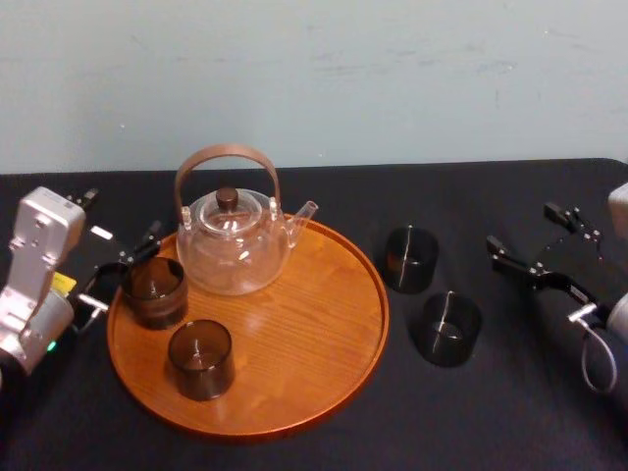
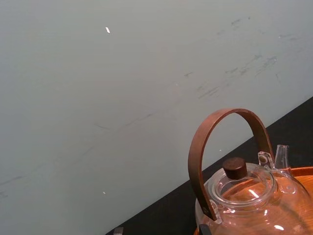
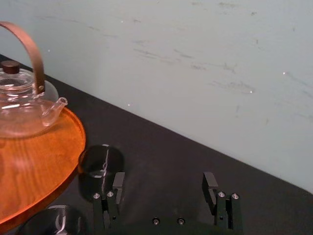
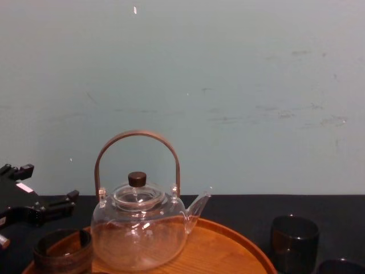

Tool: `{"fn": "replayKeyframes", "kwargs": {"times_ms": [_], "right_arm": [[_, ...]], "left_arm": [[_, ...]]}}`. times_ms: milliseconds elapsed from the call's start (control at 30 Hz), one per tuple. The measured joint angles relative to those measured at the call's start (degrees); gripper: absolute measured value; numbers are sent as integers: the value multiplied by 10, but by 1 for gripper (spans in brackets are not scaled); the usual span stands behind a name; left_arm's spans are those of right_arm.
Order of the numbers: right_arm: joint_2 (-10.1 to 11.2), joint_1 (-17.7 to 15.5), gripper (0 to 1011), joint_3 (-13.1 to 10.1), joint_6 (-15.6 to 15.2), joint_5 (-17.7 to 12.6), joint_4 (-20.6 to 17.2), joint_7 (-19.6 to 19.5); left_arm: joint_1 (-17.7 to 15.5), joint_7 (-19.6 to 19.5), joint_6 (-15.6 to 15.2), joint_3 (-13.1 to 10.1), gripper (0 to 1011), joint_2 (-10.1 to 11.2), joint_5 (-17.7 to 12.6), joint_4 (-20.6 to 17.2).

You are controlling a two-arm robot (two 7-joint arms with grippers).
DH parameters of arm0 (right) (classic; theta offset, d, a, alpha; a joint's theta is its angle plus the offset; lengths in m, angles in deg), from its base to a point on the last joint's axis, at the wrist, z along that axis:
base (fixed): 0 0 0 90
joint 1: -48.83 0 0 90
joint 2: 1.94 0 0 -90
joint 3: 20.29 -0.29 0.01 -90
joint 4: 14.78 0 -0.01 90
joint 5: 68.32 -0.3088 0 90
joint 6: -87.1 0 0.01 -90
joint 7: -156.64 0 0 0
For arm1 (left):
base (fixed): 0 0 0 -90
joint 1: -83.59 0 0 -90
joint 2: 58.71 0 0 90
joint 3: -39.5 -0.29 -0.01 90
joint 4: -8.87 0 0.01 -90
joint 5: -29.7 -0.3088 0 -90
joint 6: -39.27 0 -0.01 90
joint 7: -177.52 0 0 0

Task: Pick up the glass from the table and place it on the tray.

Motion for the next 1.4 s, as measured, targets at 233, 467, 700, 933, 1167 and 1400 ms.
{"fn": "replayKeyframes", "kwargs": {"times_ms": [233,467,700,933,1167,1400], "right_arm": [[21,-45,1002,-28,-18,-25,-42,21],[39,-90,1002,-50,-35,-47,-73,45],[58,-121,1003,-57,-51,-53,-90,78],[67,-132,1002,-56,-66,-49,-93,106],[72,-132,1002,-47,-75,-34,-90,138],[62,-125,1002,-43,-83,-21,-84,150]], "left_arm": [[0,0,0,0,1001,0,0,0],[0,0,0,0,1001,0,0,0],[0,0,0,0,1001,0,0,0],[0,0,0,0,1002,0,0,0],[0,0,0,0,1001,0,0,0],[0,0,0,0,1001,0,0,0]]}}
